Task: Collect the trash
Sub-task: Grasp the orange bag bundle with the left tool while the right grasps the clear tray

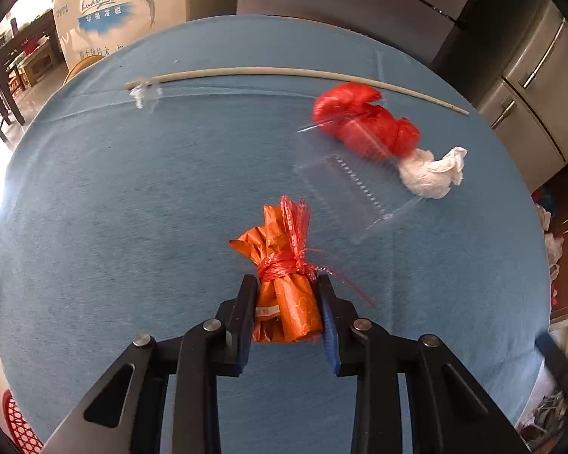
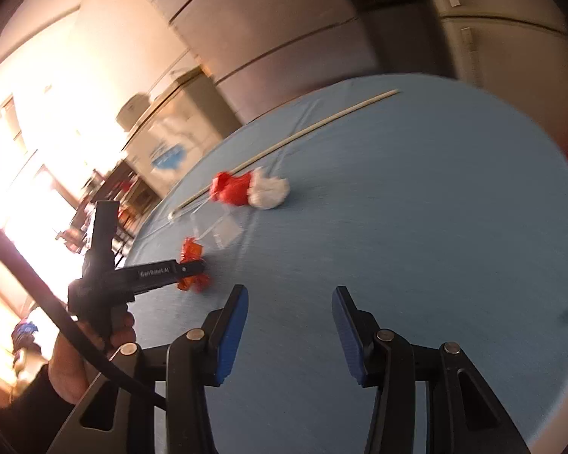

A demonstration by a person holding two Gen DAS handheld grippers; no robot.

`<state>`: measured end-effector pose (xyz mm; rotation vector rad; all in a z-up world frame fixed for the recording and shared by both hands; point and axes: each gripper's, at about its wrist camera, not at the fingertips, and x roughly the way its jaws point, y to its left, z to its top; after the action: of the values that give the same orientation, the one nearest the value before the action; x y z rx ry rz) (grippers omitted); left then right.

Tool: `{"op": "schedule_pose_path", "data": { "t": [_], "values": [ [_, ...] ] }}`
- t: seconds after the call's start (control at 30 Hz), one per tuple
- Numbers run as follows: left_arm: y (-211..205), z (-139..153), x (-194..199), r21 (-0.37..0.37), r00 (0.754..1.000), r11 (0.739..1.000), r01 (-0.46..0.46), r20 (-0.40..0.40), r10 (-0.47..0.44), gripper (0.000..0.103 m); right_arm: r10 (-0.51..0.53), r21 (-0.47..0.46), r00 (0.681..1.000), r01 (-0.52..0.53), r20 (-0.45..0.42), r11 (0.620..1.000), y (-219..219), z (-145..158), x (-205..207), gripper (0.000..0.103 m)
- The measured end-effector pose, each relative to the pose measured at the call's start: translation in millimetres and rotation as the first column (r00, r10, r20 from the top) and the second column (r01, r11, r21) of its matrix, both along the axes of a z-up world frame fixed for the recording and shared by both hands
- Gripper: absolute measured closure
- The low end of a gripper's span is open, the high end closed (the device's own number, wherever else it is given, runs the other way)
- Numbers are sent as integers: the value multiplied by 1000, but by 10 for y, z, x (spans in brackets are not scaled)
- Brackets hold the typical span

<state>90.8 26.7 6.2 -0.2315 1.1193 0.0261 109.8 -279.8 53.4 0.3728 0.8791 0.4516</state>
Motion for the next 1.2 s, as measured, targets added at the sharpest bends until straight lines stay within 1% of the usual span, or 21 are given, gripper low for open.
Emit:
{"op": "schedule_pose_path", "data": {
  "t": [0.07, 0.13, 0.17, 0.2, 0.27, 0.37, 0.43, 0.53, 0.63, 0.93, 0.97, 1.0, 1.03, 1.13, 1.2],
  "values": [
    [54, 12, -63, 7, 1000, 1000, 8, -3, -8, 71, 39, 22, 999, -39, -9, 999, 158, -2, 159, 52],
    [107, 31, -141, 22, 1000, 1000, 15, -6, -15, 71, 82, 32, 997, -82, -15, 996, 347, -2, 300, 48],
    [139, 35, -161, 23, 1000, 1000, 18, -4, -18, 71, 100, 30, 995, -100, -13, 995, 467, 2, 386, 39],
    [171, 58, -212, 22, 1000, 1000, 22, 3, -22, 71, 118, 29, 993, -118, -11, 993, 576, 4, 460, 35],
    [231, 92, -297, 25, 1000, 999, 28, 11, -28, 71, 156, 32, 988, -156, -7, 987, 762, 4, 582, 35],
    [277, 173, -414, 30, 999, 999, 33, 18, -34, 71, 190, -11, 982, -190, 1, 982, 1072, -4, 762, 30],
    [309, 246, -442, 27, 999, 999, 33, 25, -34, 71, 219, -60, 976, -217, 16, 974, 1287, -31, 872, 30],
    [342, 341, -509, 31, 999, 999, 33, 42, -34, 71, 248, -105, 969, -246, 7, 964, 1514, -103, 997, 30],
    [366, 432, -527, 24, 998, 999, 36, 58, -38, 71, 260, -157, 965, -255, 14, 954, 1664, -155, 1078, 30],
    [365, 533, -575, 18, 996, 999, 38, 82, -40, 71, 294, -263, 955, -291, -29, 920, 2006, -321, 1230, 30],
    [361, 539, -580, 20, 996, 999, 37, 85, -39, 71, 289, -280, 957, -286, -32, 916, 2037, -341, 1240, 31],
    [358, 544, -584, 21, 995, 999, 36, 87, -37, 71, 285, -294, 958, -283, -37, 913, 2053, -355, 1250, 45],
    [360, 547, -591, 21, 996, 999, 33, 87, -35, 71, 281, -305, 959, -280, -43, 910, 2074, -376, 1256, 46],
    [363, 573, -636, 24, 995, 999, 30, 91, -32, 71, 255, -303, 967, -249, -21, 920, 2042, -333, 1220, 47],
    [344, 605, -668, 33, 995, 999, 30, 99, -33, 71, 253, -286, 967, -247, -15, 926, 1994, -301, 1164, 47]
  ]
}}
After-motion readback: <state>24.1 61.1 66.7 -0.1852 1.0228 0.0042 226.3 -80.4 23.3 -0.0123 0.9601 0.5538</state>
